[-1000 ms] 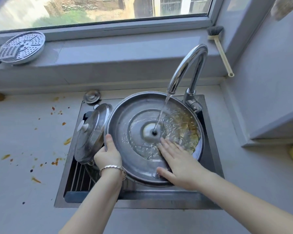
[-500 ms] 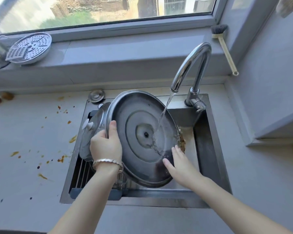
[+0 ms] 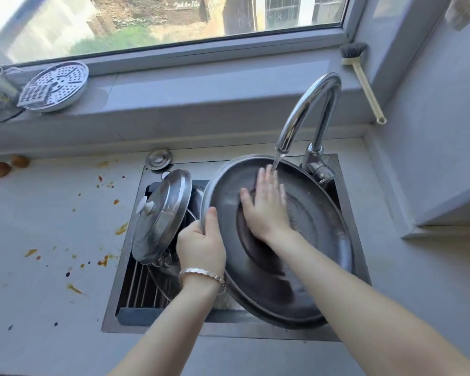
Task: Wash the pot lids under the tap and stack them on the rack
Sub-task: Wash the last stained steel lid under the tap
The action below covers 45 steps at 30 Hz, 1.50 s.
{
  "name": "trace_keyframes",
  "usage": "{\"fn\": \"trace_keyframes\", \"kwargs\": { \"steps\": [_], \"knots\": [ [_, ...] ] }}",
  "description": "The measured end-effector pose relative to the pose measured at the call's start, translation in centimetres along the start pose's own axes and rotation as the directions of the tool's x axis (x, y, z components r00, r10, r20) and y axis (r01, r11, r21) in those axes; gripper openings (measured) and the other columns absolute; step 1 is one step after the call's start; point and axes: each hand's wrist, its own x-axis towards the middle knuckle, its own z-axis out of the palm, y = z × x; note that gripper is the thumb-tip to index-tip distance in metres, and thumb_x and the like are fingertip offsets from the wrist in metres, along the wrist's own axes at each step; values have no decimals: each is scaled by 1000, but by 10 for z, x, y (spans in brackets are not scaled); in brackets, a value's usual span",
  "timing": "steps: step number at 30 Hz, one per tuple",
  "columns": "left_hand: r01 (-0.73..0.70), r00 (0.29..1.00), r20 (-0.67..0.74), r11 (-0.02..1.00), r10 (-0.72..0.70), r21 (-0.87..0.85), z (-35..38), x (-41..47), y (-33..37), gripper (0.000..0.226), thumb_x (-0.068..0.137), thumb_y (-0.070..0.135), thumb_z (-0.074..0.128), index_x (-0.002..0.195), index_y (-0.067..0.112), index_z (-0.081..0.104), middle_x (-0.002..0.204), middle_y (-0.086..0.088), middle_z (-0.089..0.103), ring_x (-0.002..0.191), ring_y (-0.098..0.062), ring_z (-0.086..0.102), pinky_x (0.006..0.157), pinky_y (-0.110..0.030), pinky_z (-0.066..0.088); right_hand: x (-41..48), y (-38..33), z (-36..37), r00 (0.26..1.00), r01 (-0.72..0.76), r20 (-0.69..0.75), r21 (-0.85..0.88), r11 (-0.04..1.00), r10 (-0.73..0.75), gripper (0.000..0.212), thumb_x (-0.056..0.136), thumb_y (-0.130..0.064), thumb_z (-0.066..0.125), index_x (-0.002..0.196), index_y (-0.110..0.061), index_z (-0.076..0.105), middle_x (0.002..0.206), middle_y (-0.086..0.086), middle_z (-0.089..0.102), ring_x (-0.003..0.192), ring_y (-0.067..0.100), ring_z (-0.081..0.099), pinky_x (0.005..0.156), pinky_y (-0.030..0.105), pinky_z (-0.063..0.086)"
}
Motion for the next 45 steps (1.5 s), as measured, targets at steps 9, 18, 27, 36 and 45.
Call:
{"fn": "trace_keyframes", "kwargs": {
  "steps": [9,18,27,36,45],
  "knots": [
    [177,984,-5,984,-177,-11,-1,10,-11,59,94,33,46,43,10,28,39,-1,29,43,-16,26,37,-17,26,-28,-4,7,751,619,277,19,785,-599,69,88,-48,15,149,-17,3,155,-5,-3,140,1,-7,116,22,-10],
    [102,995,-6,993,-102,67,-7,15,-10,57,95,30,46,45,9,27,43,-4,27,46,-18,26,45,-28,23,-30,-10,17,771,596,259,28,802,-582,72,87,-49,13,149,-13,3,152,-7,-12,140,2,-12,115,23,-11],
    [5,1000,-15,998,-4,62,-16,13,1,58,94,29,48,45,13,21,43,0,21,44,-17,21,45,-30,17,17,2,10,959,277,87,-57,959,-271,68,91,-51,20,150,-23,2,158,-4,-9,145,13,-11,118,37,-8],
    [-152,982,-103,986,158,66,-33,20,12,57,95,28,47,46,10,24,42,-1,24,39,-12,25,41,-19,21,-16,95,0,895,-414,-16,339,845,445,61,97,-38,38,145,-3,24,153,16,23,141,26,20,113,33,17],
    [297,929,191,948,-315,117,14,-5,-38,48,98,31,38,54,11,34,57,-4,39,58,-23,40,53,-30,27,-38,157,-41,802,-582,72,314,750,593,36,92,-32,51,76,-2,61,88,18,63,79,28,55,67,30,38]
  ]
}}
